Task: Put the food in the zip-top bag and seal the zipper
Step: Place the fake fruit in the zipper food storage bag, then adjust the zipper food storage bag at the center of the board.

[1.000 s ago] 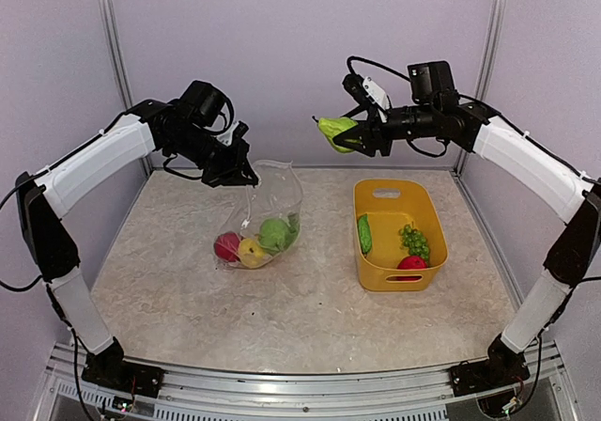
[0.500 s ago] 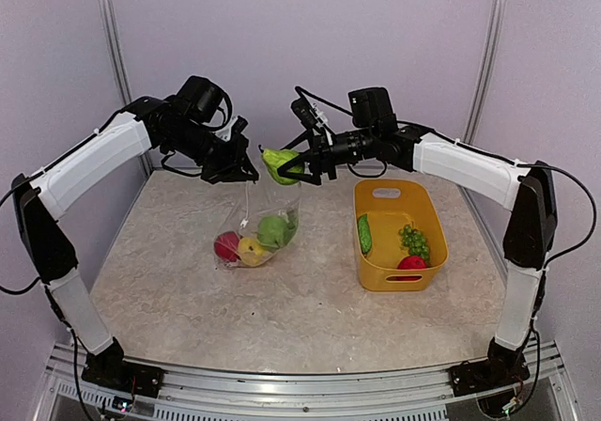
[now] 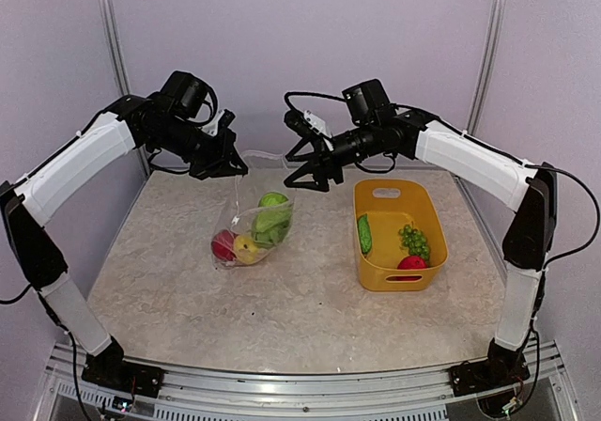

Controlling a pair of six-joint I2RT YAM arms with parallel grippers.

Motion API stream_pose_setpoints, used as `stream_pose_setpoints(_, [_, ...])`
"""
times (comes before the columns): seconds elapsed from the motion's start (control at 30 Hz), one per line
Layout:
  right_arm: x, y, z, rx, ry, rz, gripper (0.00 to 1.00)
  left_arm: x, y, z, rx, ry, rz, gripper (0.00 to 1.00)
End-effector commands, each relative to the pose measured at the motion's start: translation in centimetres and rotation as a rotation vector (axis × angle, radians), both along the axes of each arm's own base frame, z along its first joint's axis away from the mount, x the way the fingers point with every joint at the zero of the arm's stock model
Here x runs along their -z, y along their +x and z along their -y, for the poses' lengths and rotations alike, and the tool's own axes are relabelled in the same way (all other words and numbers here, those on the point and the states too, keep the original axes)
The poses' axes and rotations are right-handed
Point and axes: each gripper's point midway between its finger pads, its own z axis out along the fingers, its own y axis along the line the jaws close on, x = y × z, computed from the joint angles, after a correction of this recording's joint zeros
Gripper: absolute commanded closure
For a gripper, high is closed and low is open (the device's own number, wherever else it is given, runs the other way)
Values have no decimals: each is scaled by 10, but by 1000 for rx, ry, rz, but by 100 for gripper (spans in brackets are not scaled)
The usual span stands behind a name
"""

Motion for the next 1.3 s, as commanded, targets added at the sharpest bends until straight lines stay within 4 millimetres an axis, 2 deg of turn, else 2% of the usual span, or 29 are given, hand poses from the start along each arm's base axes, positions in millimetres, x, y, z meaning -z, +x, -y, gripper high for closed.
stream_pose_setpoints(0.0, [25,-29,11,-61,-196,150,30,-8,4,-2,-3,-21,31,100])
stream_pose_setpoints(0.1, [37,-37,4,-84,-255,219,39,-7,4,-1,6,-22,27,100])
stream_pose_setpoints(0.3, [56,-48,-7,-120,-349,318,47,-2,4,1,12,-19,12,100])
stream_pose_setpoints(0.37, [64,-52,-11,-137,-379,329,52,-2,4,0,13,-17,11,100])
stream_pose_setpoints(0.4, [67,-52,-12,-135,-392,334,61,-2,3,0,14,-17,12,100])
stream_pose_setpoints(0.47, [65,-52,-17,-136,-400,349,85,-3,3,0,18,-13,14,100])
stream_pose_setpoints(0.53, [46,-52,-27,-125,-380,387,100,-4,2,-1,25,-3,12,100])
stream_pose_setpoints(0.57, [27,-53,-33,-113,-350,418,100,-4,2,-2,27,3,13,100])
stream_pose_setpoints(0.6, [-6,-55,-39,-96,-288,462,100,-5,4,-2,24,9,18,100])
stream_pose_setpoints(0.67, [-47,-61,-46,-78,-183,507,100,-2,4,-1,33,10,16,100])
stream_pose_setpoints(0.7, [-61,-62,-46,-66,-137,518,100,1,4,0,44,16,6,100])
stream_pose_setpoints(0.73, [-64,-64,-47,-59,-114,521,100,8,6,0,46,38,-18,100])
stream_pose_setpoints(0.8, [-53,-64,-50,-60,-136,523,100,1,7,-1,52,74,-28,100])
stream_pose_setpoints(0.9, [-27,-65,-53,-84,-204,478,100,-20,10,-5,43,109,44,100])
stream_pose_setpoints(0.97, [-18,-70,-53,-105,-216,442,100,-42,10,-11,20,91,132,100])
stream_pose_setpoints(1.0, [-18,-72,-52,-113,-215,430,100,-46,14,-13,3,82,161,100])
stream_pose_setpoints(1.1, [-20,-78,-47,-122,-208,425,100,-44,10,-18,-10,56,162,100])
stream_pose_setpoints(1.17, [-26,-80,-42,-120,-201,435,100,-35,7,-15,3,53,122,100])
stream_pose_setpoints(1.2, [-28,-83,-40,-127,-202,436,93,-29,7,-11,12,52,97,100])
stream_pose_setpoints(1.27, [-35,-88,-35,-133,-199,432,63,-19,6,-7,23,55,68,100])
